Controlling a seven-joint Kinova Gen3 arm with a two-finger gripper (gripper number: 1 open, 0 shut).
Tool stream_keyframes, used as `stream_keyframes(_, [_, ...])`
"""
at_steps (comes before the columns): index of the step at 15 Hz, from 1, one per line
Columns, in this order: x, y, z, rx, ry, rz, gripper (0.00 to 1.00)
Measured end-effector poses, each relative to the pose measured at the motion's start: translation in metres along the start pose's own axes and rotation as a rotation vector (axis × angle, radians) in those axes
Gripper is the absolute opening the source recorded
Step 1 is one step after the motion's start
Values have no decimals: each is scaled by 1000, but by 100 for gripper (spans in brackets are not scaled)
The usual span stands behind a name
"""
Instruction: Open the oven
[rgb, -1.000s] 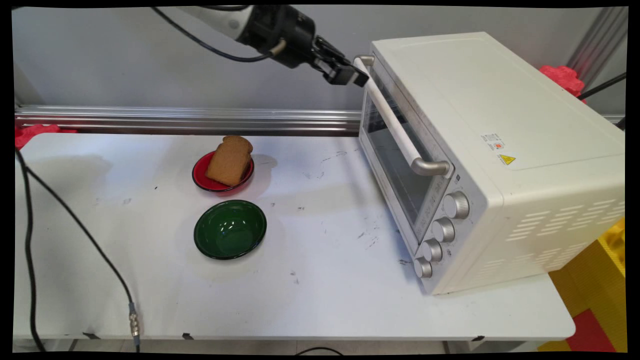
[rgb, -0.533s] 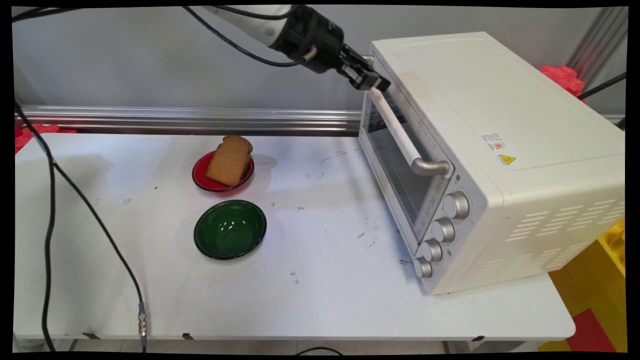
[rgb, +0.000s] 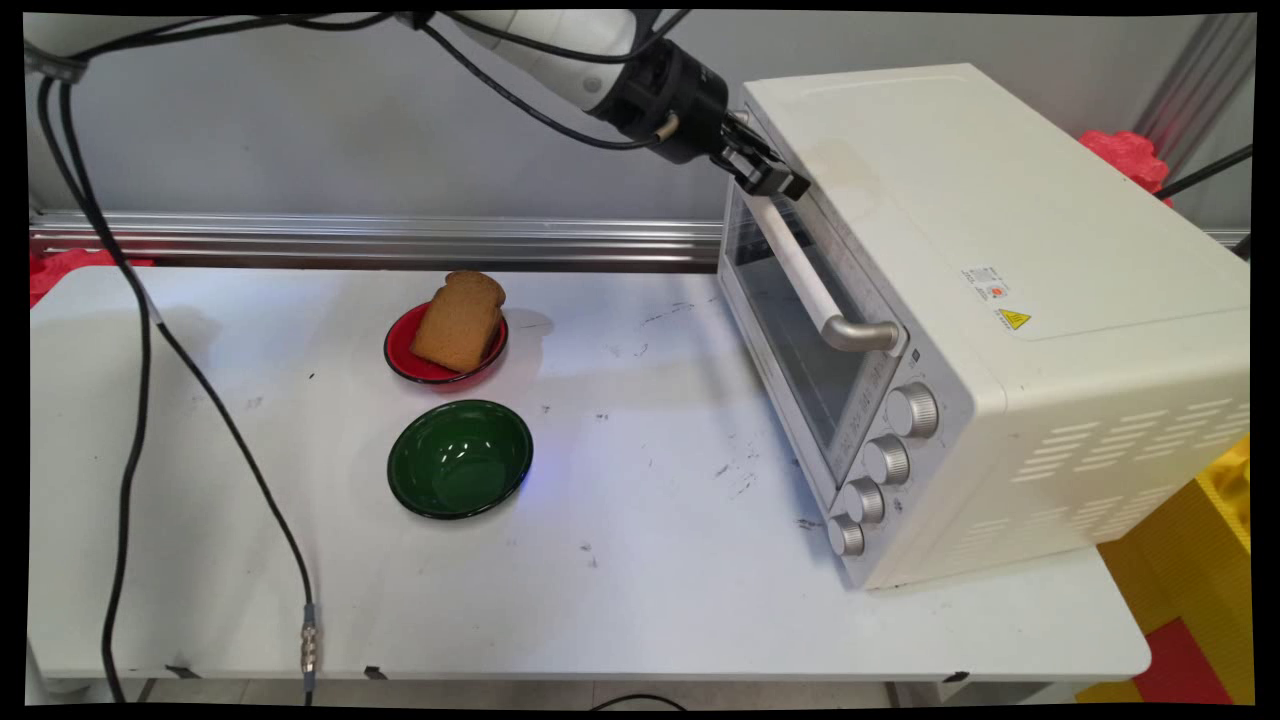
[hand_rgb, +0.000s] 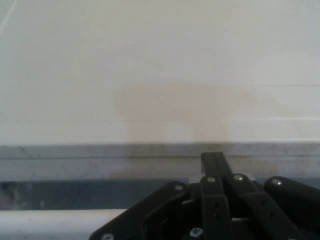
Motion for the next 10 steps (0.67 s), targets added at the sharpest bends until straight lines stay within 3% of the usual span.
stream_keyframes(10, [-3, -7, 25, -7, -56, -8, 0])
